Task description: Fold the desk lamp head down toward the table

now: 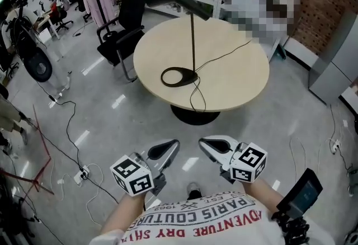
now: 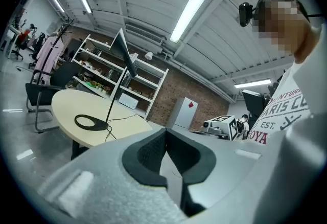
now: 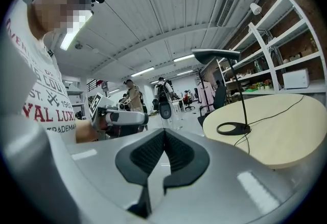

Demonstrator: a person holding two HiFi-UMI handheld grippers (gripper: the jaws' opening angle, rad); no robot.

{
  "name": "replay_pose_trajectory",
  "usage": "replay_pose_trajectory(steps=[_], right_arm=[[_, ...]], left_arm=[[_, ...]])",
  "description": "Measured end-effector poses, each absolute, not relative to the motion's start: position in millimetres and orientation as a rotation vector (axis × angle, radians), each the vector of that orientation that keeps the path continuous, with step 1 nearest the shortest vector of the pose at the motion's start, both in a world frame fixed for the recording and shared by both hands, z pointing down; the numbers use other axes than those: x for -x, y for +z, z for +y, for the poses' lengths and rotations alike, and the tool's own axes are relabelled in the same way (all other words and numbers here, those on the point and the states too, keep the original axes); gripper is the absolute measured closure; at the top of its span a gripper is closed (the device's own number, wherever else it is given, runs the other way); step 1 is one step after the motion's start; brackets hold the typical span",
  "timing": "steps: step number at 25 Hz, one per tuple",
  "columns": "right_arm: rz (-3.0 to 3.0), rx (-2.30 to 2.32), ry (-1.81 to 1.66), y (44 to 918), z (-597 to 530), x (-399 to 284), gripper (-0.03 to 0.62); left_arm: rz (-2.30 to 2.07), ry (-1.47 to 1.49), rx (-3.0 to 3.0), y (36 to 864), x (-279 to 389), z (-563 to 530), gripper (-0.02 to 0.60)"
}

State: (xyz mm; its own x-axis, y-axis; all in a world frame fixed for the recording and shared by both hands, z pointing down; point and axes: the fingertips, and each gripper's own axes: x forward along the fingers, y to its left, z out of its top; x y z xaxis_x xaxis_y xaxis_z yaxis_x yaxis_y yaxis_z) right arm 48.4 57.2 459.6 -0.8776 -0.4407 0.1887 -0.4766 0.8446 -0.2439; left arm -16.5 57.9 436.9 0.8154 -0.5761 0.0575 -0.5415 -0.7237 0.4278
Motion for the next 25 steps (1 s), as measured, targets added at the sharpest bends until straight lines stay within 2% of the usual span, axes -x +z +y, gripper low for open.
replay_pose_trajectory(steps=[6,13,25], right_arm=[[-2.905,-0.717,0.399,449,-10,-75,0.591],[-2.976,-0.769,0.385,433,-55,-94,0.591],[-2.969,-0.835,0.292,426,-132,-89,0.591]], left_arm=[[-0.826,-0.108,-2.594,421,-11,-4,0.581],[-0.901,-0.072,-2.592,412,-10,-41,0.581],[-0.841,-0.084,-2.650,402,-7,-115,0.581]])
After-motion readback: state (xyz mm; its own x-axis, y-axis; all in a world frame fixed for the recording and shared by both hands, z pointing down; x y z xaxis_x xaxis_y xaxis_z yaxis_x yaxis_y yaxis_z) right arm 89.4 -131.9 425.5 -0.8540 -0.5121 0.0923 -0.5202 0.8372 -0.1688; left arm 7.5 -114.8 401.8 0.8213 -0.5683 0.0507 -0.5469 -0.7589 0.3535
